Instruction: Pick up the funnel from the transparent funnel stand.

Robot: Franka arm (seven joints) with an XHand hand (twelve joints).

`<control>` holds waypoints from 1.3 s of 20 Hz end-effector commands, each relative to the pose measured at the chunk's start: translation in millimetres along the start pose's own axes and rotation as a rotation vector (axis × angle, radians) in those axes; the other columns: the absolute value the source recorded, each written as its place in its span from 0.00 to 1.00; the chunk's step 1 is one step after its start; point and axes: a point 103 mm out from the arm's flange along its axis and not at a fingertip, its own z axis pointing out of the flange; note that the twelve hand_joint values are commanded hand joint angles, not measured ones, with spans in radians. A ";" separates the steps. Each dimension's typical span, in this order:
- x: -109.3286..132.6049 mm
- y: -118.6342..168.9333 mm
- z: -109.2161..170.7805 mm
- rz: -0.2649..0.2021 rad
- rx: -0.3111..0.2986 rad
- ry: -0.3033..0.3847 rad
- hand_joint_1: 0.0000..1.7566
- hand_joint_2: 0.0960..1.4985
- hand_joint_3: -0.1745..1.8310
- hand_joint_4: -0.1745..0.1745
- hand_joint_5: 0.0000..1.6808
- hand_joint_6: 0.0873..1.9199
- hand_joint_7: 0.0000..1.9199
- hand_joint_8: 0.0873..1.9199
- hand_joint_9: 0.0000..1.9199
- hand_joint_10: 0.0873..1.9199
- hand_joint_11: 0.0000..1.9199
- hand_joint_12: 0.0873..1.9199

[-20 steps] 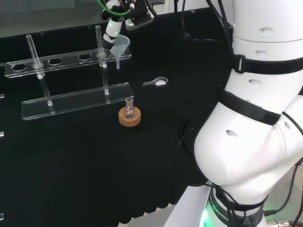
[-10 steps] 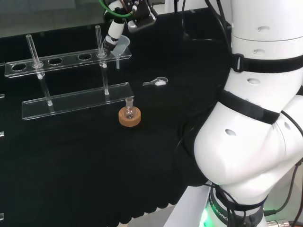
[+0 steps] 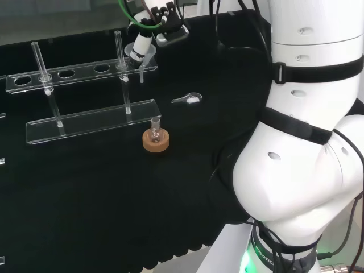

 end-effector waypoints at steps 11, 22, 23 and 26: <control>-6.9 5.1 7.8 0.003 0.004 0.023 0.37 0.34 0.30 0.38 0.07 0.00 0.00 0.19 0.09 0.41 0.13 0.79; -2.8 9.9 9.4 0.011 0.002 0.023 0.37 0.35 0.30 0.36 0.09 0.00 0.00 0.28 0.16 0.38 0.14 0.78; -3.3 9.7 10.1 0.010 0.004 0.018 0.37 0.35 0.30 0.36 0.09 0.00 0.00 0.28 0.16 0.38 0.14 0.78; -3.6 11.1 11.1 0.015 0.017 0.009 0.37 0.35 0.30 0.36 0.09 0.00 0.00 0.28 0.16 0.37 0.14 0.78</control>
